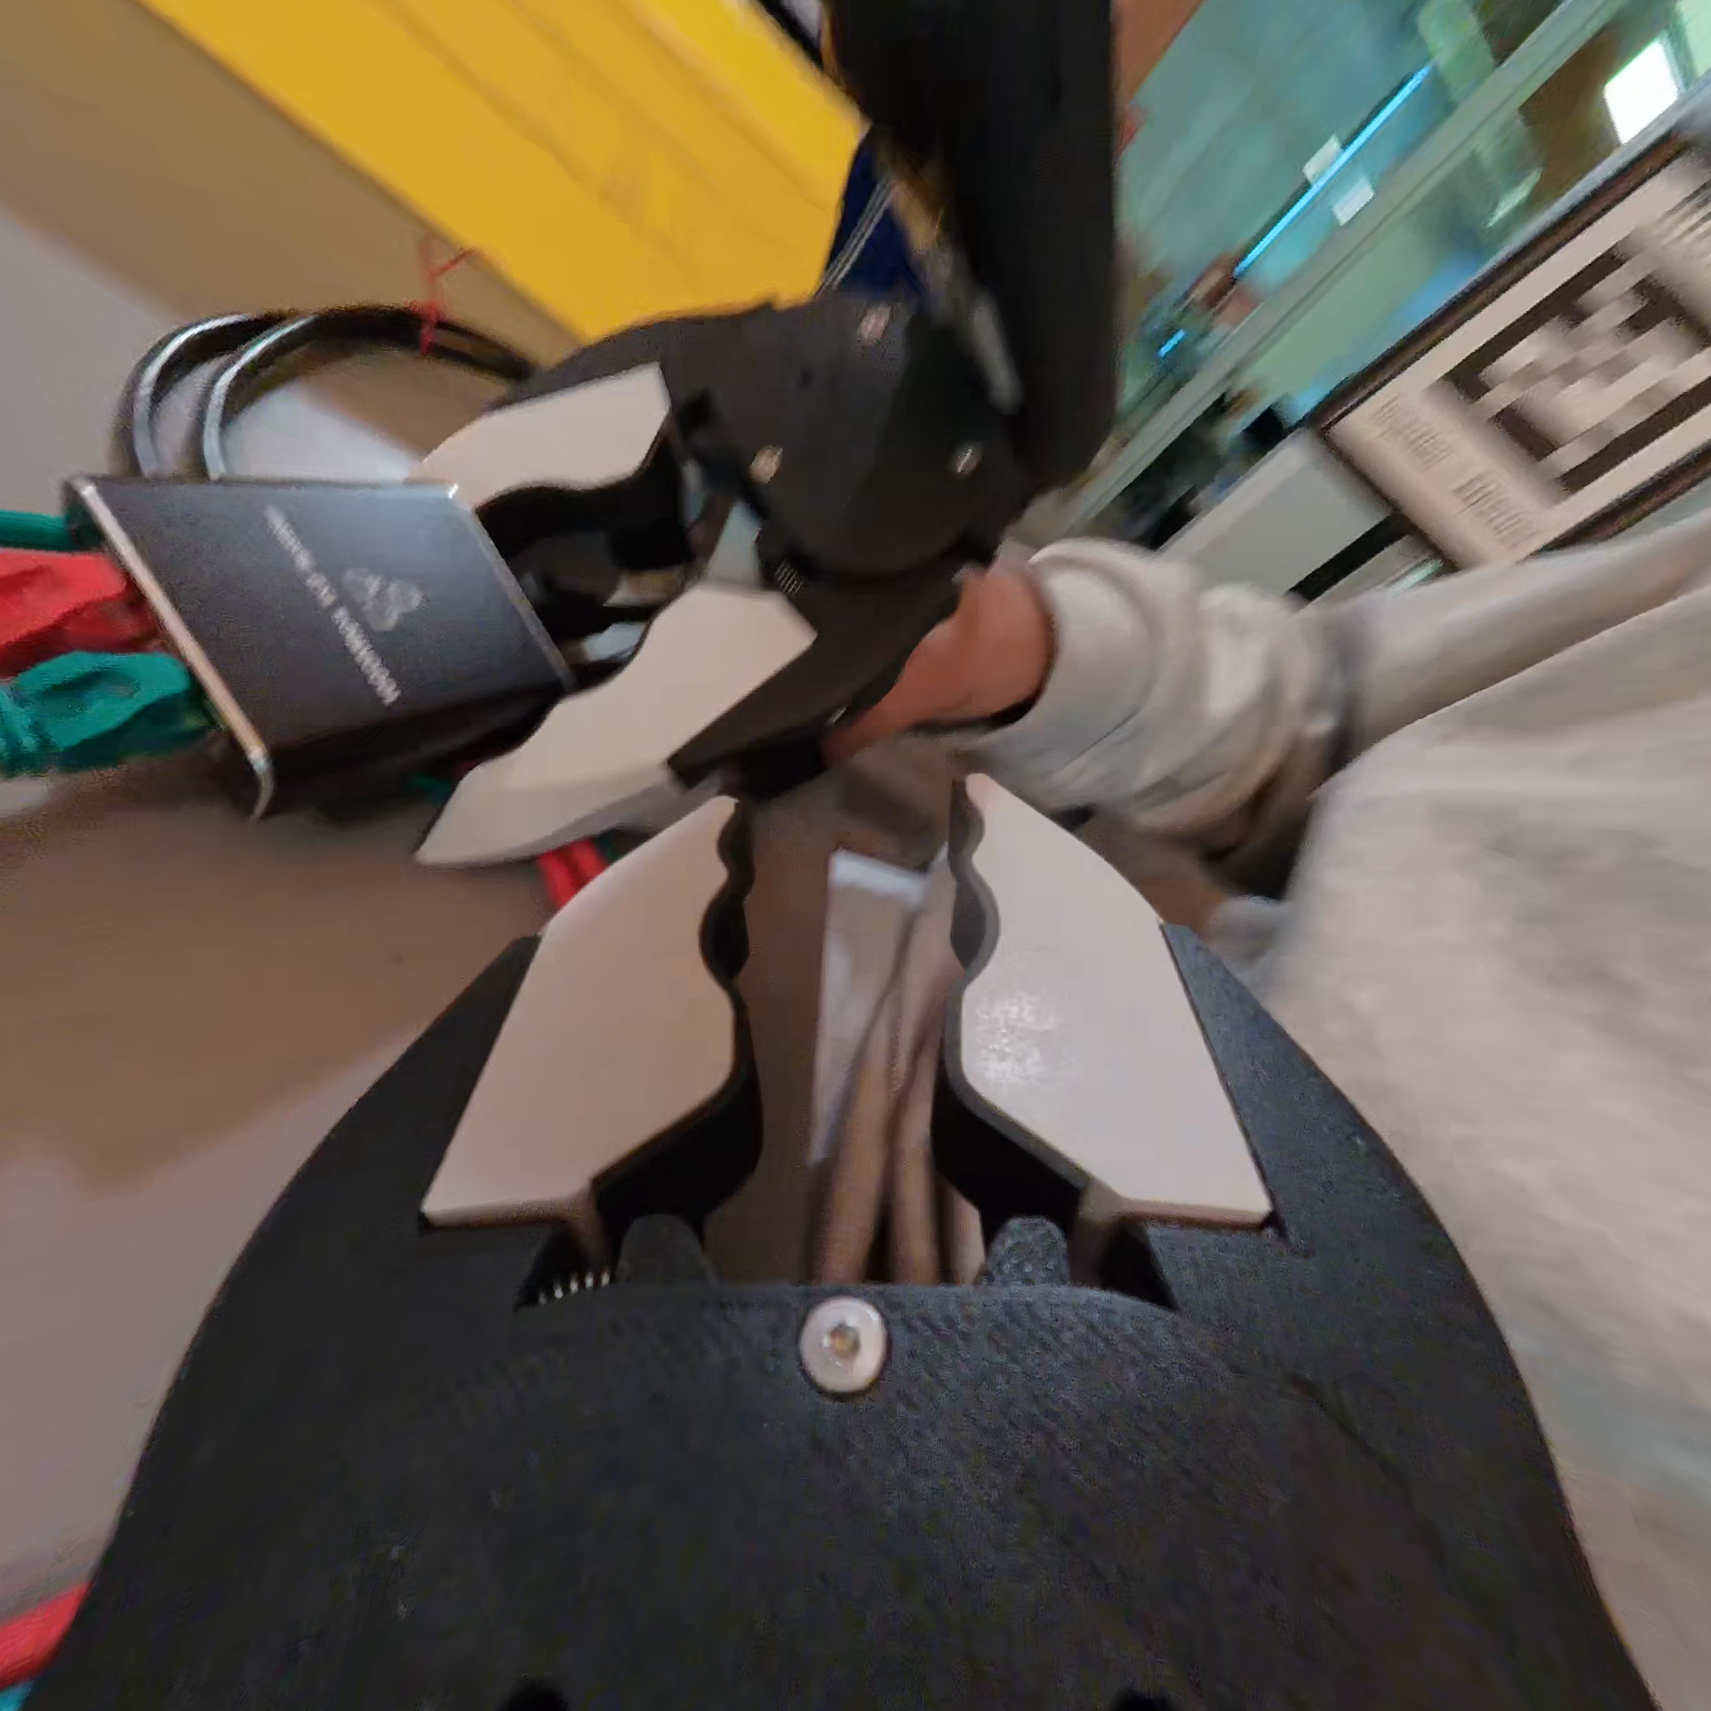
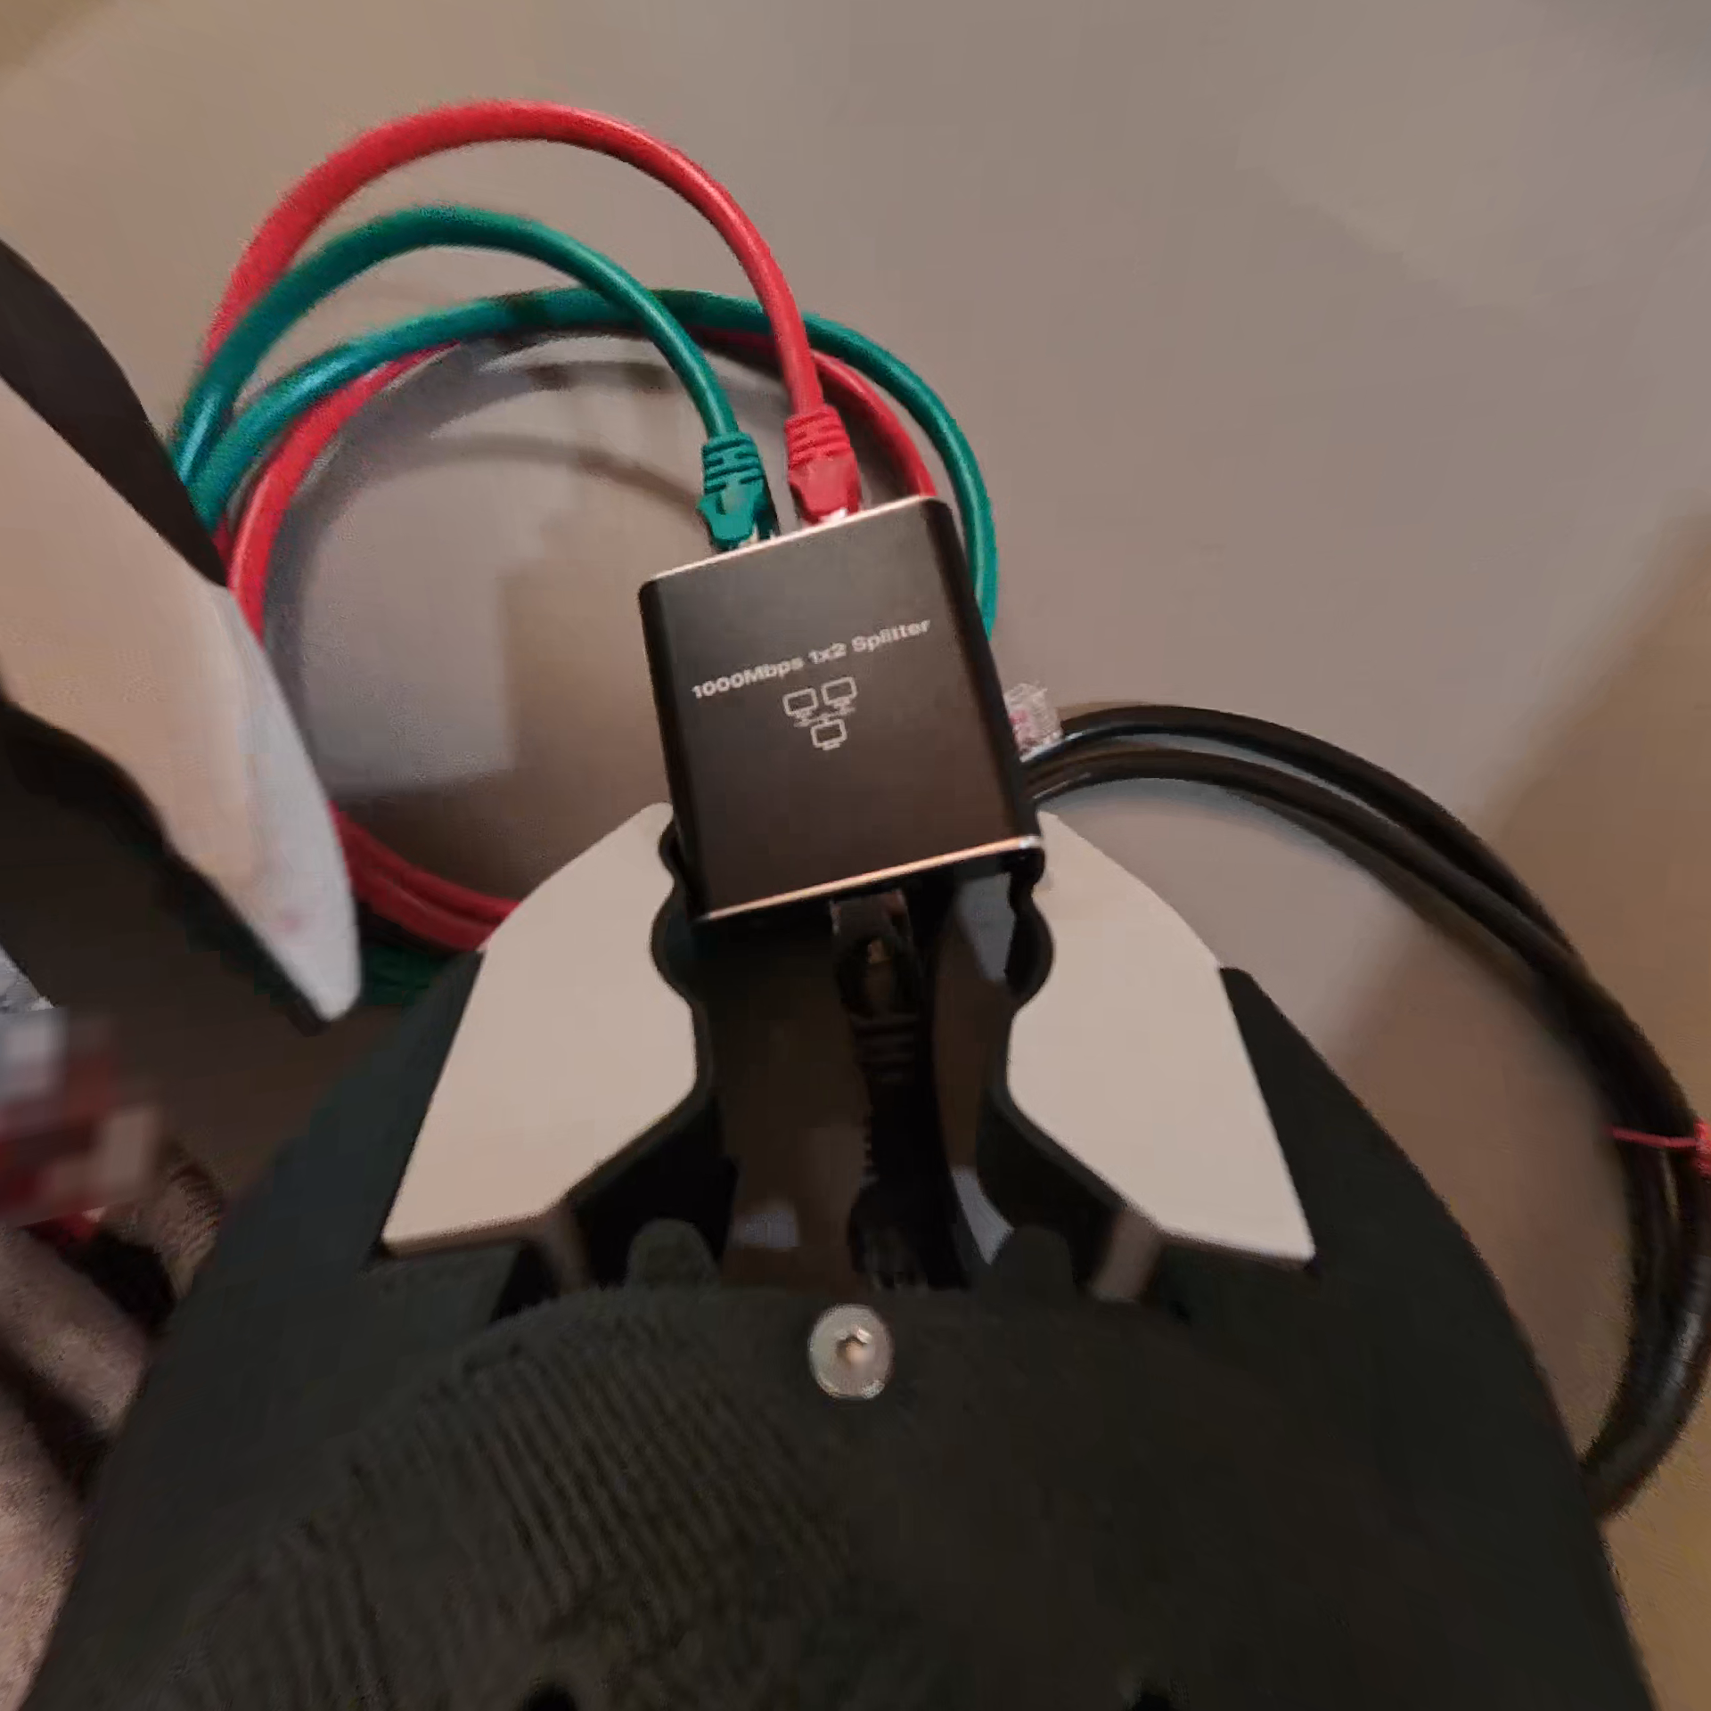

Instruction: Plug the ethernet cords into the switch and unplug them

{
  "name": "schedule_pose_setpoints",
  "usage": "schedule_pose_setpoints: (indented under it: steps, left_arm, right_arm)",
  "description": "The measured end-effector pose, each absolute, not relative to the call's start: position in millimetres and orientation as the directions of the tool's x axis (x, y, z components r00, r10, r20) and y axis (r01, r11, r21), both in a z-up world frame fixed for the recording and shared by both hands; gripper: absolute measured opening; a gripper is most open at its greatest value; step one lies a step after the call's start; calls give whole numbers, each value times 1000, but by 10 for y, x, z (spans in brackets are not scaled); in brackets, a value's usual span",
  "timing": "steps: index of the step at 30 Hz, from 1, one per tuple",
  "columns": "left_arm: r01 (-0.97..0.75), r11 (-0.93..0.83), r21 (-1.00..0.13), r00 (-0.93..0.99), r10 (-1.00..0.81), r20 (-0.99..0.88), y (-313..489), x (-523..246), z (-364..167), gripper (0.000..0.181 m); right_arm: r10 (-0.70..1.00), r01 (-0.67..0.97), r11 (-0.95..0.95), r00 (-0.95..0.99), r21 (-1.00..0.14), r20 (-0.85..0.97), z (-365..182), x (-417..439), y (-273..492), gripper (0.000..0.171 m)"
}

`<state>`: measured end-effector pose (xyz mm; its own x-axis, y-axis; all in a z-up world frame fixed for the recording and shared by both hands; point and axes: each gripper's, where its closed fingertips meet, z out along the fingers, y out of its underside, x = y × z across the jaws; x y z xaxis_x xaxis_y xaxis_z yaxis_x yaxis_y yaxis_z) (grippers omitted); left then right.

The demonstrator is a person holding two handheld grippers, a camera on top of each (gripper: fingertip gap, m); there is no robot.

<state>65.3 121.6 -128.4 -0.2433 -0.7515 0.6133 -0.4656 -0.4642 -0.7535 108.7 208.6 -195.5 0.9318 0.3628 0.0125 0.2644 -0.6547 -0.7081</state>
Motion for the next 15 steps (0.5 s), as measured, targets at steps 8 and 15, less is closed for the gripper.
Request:
schedule_pose_setpoints:
  steps: [8, 15]
  left_arm:
    - [-122, -640, -759, -214, -730, 650, 1824, 451, -840, 42]
    - [147, -709, -689, -171, -705, 689, 2301, 145, -616, 47]
  right_arm:
    - [401, 283, -653, 916, -702, -3, -1952, 1091, 2090, 67]
    - [384, 191, -630, 919, -753, -89, -1813, 1139, 2130, 65]
